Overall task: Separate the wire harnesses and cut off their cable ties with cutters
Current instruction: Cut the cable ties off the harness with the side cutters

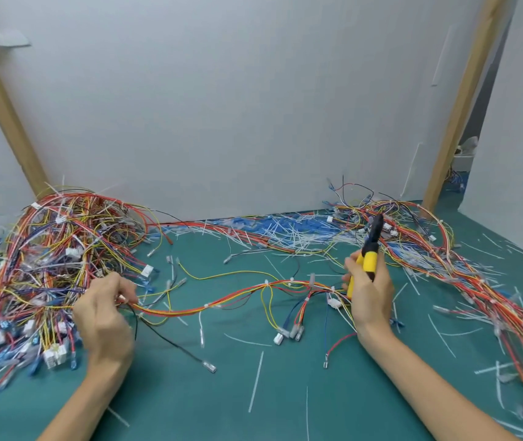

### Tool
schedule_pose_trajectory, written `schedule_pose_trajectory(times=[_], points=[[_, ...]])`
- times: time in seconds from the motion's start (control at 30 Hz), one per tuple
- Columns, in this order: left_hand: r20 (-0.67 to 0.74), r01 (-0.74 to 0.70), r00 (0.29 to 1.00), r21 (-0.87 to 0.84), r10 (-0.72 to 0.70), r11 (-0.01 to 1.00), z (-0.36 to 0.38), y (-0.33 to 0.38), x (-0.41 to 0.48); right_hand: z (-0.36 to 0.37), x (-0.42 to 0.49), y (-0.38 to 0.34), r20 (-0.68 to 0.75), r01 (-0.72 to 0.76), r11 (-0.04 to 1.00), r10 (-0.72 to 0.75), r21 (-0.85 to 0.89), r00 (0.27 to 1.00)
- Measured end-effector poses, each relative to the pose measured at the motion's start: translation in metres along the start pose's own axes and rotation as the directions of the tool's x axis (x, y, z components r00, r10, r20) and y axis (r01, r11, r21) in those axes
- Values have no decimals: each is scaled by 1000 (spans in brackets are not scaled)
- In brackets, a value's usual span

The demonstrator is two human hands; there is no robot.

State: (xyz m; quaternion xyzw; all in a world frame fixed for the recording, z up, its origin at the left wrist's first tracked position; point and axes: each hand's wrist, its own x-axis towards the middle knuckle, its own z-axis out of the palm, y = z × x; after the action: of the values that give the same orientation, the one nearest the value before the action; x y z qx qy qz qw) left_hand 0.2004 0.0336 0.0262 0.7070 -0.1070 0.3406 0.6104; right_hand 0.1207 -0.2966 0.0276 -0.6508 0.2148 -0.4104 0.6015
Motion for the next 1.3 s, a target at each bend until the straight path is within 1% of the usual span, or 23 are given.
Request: schedule_pose_trajectory(times=[0.07,0.1,0.13,0.17,0.2,0.23,0.3,0.33,0.37,0.47,0.5,0.57,0.63,0.67,0.7,0.73,0.77,0.83,0.93,1.03,1.17,1.23,1.3], points=[[15,10,1000,-3,-10,1000,-1,3,0,-3,7,1,-15,-128,986,131,109,991],[37,-30,999,59,28,998,-1,5,1,-5,9,2,-17,-165,975,170,146,985],[78,-103,993,182,90,978,-1,5,0,-6,10,2,-17,-192,966,198,174,980],[149,-180,979,320,138,930,0,4,0,-6,11,2,-15,-209,958,216,194,976],[232,-236,962,445,143,864,2,2,-3,-6,12,3,-13,-218,955,226,203,974],[310,-270,945,542,109,796,6,1,-9,-6,12,3,-12,-219,954,226,203,974],[441,-373,895,646,73,666,12,-5,-21,-5,12,3,-11,-203,963,208,178,978],[483,-429,871,657,90,620,15,-7,-25,-5,12,4,-13,-190,969,195,156,981],[508,-473,852,642,127,604,17,-5,-28,-4,12,4,-13,-177,975,180,136,984],[533,-528,816,529,224,664,25,10,-28,-3,11,7,2,-148,985,149,93,989],[536,-515,815,498,220,698,32,17,-29,-3,10,7,7,-138,988,138,75,990],[545,-424,828,450,135,786,50,29,-34,-3,10,8,11,-109,994,109,31,994],[585,-266,810,420,-35,868,75,41,-38,-3,8,8,23,-69,998,69,-10,997],[619,-171,770,433,-154,885,89,46,-40,-2,7,8,29,-44,999,45,-30,999],[659,-105,704,465,-265,879,105,53,-44,-2,6,8,35,-16,999,18,-52,999],[690,-95,641,505,-335,858,121,59,-50,-2,5,8,44,18,997,-15,-74,999],[703,-125,602,552,-379,825,136,65,-55,-1,3,8,59,55,994,-49,-94,997],[682,-166,588,629,-436,760,163,77,-64,-1,-1,8,86,117,984,-106,-132,991],[605,-61,593,691,-531,720,190,81,-59,-1,-1,7,97,116,982,-102,-151,990],[556,35,610,693,-564,720,198,75,-48,-2,3,7,97,25,996,-17,-82,995],[542,45,678,644,-496,764,198,80,-47,0,-1,4,175,-77,997,70,29,982],[570,86,696,538,-437,839,198,83,-50,1,-3,2,240,-118,989,92,93,966],[602,134,712,387,-360,912,195,86,-52,1,-3,-1,277,-166,969,111,183,954]])
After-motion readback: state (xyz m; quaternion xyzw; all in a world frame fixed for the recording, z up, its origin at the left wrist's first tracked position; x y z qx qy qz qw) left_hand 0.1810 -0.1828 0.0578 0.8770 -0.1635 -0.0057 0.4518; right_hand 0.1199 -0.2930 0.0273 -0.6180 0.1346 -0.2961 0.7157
